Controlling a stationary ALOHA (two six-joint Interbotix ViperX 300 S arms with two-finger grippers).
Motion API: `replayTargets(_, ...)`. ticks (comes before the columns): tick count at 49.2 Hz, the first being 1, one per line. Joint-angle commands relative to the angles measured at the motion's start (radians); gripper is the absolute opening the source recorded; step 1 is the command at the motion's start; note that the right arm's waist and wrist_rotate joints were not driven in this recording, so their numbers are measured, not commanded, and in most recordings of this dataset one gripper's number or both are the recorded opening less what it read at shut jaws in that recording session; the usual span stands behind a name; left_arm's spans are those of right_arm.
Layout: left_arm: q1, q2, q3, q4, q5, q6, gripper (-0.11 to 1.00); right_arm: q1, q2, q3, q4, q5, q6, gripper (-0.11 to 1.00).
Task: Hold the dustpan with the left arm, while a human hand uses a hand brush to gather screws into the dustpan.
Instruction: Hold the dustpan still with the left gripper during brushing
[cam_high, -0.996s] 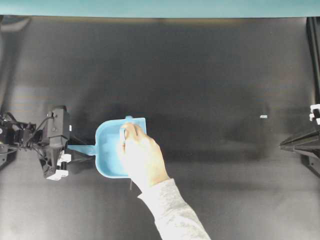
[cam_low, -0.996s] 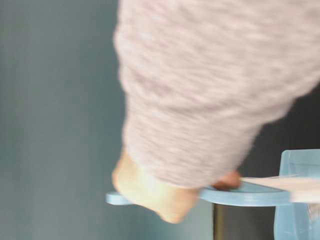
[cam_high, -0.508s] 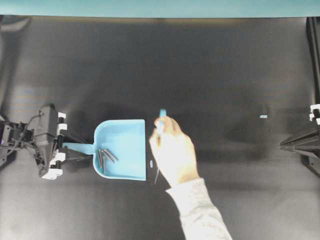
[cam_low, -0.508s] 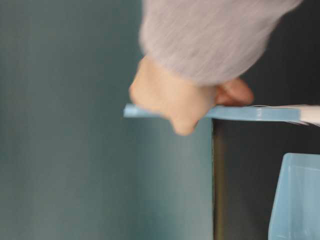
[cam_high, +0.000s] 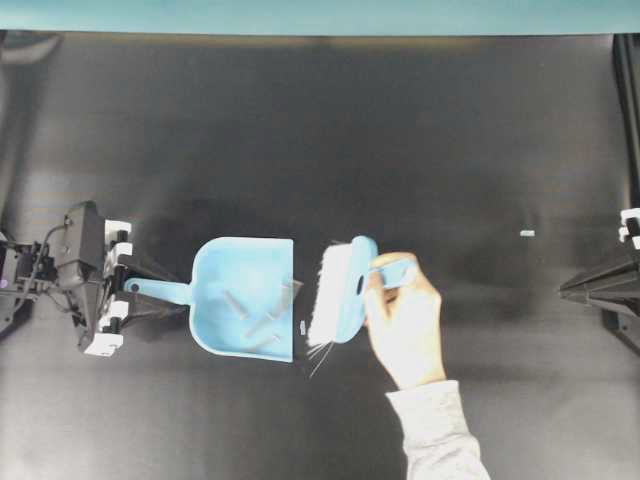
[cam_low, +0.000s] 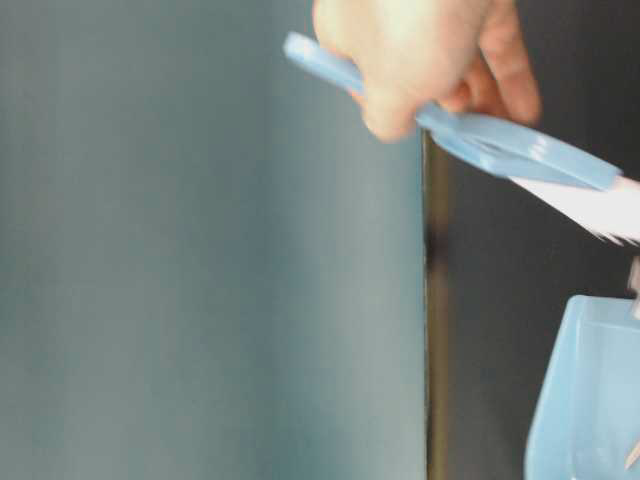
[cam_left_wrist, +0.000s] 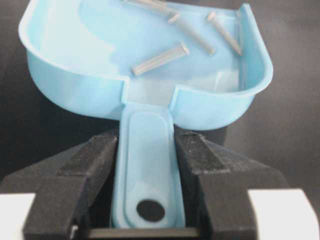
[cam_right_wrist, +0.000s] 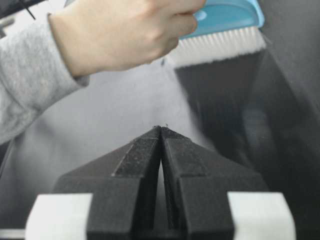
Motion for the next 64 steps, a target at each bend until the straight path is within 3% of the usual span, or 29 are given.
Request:
replayTargets(1,0.003,0.038,-0.052,0.002,0.106,0.002,0.28,0.0,0.006,-0.009,-0.002,-0.005,0.0,0.0)
replayTargets(8,0.005,0.106,-0.153,0.002,0.25,0.002,0.28,0.0,0.005,-0.011,0.0,-0.006,-0.002,0.0)
replayTargets(24,0.003,0.156,-0.16,0.002,0.215,-0.012,0.28,0.0,0.005,-0.009,0.0,-0.005,0.0,0.0)
replayTargets(38,0.012,0.138,-0.083,0.002,-0.051,-0.011,0.28,0.0,0.005,-0.009,-0.002,-0.005,0.0,0.0)
replayTargets(64,0.012,0.089,-0.061,0.002,-0.169,-0.002,0.28,0.0,0.002,-0.009,0.0,-0.005,0.0,0.0)
